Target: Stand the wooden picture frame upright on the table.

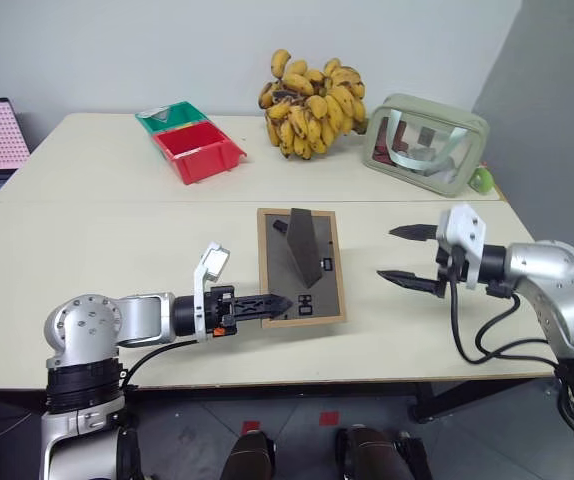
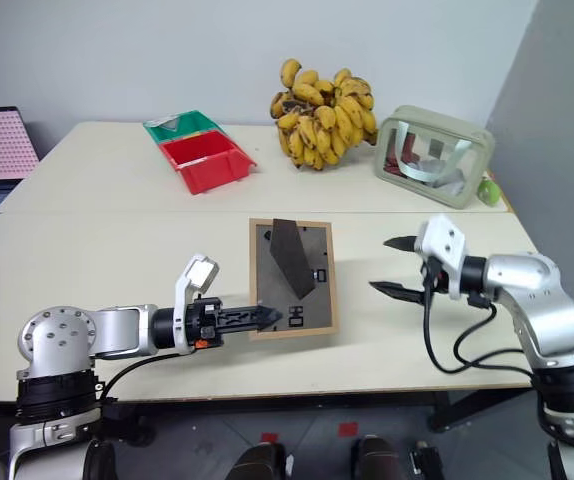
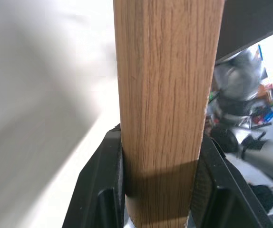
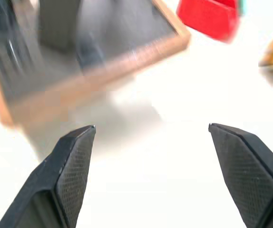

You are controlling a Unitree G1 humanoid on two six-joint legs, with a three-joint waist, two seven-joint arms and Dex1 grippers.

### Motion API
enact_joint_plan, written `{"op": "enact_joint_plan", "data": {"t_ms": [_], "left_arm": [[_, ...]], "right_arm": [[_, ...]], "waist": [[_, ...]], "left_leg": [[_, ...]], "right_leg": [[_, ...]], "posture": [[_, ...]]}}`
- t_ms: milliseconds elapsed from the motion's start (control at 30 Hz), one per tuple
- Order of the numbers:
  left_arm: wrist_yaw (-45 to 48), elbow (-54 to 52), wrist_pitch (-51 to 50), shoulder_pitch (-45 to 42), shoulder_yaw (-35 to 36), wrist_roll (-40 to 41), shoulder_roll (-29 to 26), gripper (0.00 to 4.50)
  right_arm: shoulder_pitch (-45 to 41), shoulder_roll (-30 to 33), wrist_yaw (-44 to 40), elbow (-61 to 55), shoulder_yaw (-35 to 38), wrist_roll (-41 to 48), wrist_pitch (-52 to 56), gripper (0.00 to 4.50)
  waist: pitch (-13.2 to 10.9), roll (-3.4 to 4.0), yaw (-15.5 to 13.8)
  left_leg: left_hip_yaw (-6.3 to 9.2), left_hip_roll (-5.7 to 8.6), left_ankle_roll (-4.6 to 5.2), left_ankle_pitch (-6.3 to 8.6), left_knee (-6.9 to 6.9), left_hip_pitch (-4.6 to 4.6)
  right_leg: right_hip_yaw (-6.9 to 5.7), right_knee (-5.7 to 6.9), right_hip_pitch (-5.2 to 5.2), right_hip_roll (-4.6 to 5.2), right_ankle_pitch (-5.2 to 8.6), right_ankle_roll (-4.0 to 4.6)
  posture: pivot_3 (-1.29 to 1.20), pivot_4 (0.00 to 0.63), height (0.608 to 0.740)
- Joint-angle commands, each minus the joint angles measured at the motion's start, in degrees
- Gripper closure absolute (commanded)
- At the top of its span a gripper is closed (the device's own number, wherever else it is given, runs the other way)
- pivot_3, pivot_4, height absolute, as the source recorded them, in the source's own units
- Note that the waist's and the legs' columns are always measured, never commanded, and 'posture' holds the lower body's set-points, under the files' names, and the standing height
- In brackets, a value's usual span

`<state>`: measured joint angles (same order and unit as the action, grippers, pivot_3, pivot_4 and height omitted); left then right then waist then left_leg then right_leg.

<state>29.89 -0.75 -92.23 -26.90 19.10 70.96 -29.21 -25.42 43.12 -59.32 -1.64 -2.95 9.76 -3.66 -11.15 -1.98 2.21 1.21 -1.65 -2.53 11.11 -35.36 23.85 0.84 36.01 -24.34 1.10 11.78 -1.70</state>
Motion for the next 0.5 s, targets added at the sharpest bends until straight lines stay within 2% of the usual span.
{"op": "enact_joint_plan", "data": {"t_ms": [33, 133, 167, 233, 367, 500], "left_arm": [[-6.66, 7.49, -0.27, -2.8, -1.35, 19.15, -1.89, 3.22], [-13.16, 10.68, 2.04, -2.84, -6.62, 30.97, -4.72, 3.22], [-16.35, 11.43, 4.35, -2.58, -9.69, 36.25, -5.91, 3.22], [-18.53, 12.5, 6.22, -2.78, -13.91, 41.45, -7.18, 3.22], [-17.25, 11.42, 7.3, -3.04, -17.16, 42.04, -7.71, 3.22], [-17.31, 10.39, 8.5, -2.74, -18.25, 42.04, -7.7, 3.22]], "right_arm": [[-3.3, -0.66, 12.96, 17.03, 0.47, -20.24, -52.76, 0.49], [-8.29, -4.08, 22.8, 26.02, 2.04, -30.21, -67.66, 0.49], [-10.31, -5.69, 25.97, 27.86, 1.95, -34.31, -70.12, 0.49], [-13.71, -8.8, 32.11, 30.36, 2.04, -42.52, -73.78, 0.49], [-18.39, -11.13, 44.5, 33.17, 0.3, -56.12, -74.44, 0.49], [-20.94, -10.72, 52.69, 35.44, -2.8, -61.25, -74.89, 0.49]], "waist": [[-0.02, 0.0, 0.35], [-0.09, -0.04, 1.02], [-0.09, -0.04, 1.03], [-0.13, -0.09, 1.02], [-0.16, -0.13, 0.36], [-0.16, -0.15, -0.64]], "left_leg": [[-0.01, -0.01, 0.0, -0.01, -0.01, -0.02], [0.05, -0.03, 0.0, -0.01, -0.2, -0.08], [0.05, -0.05, 0.0, -0.01, -0.31, -0.11], [0.05, 0.04, -0.01, -0.01, -0.32, -0.09], [0.1, 0.1, -0.05, -0.03, -0.5, -0.1], [0.2, 0.12, -0.09, -0.06, -0.55, -0.1]], "right_leg": [[0.02, 0.05, 0.0, 0.0, -0.01, 0.0], [-0.02, 0.11, 0.08, -0.04, -0.01, 0.01], [0.03, 0.18, 0.12, -0.04, -0.02, 0.02], [0.11, 0.27, 0.12, -0.01, -0.04, 0.03], [0.15, 0.64, 0.04, 0.03, -0.02, 0.07], [0.05, 0.81, 0.01, 0.02, 0.07, 0.22]], "posture": [[0.0, 0.15, 0.74], [0.0, 0.15, 0.74], [0.0, 0.15, 0.74], [0.0, 0.15, 0.74], [0.0, 0.15, 0.74], [0.0, 0.15, 0.74]]}}
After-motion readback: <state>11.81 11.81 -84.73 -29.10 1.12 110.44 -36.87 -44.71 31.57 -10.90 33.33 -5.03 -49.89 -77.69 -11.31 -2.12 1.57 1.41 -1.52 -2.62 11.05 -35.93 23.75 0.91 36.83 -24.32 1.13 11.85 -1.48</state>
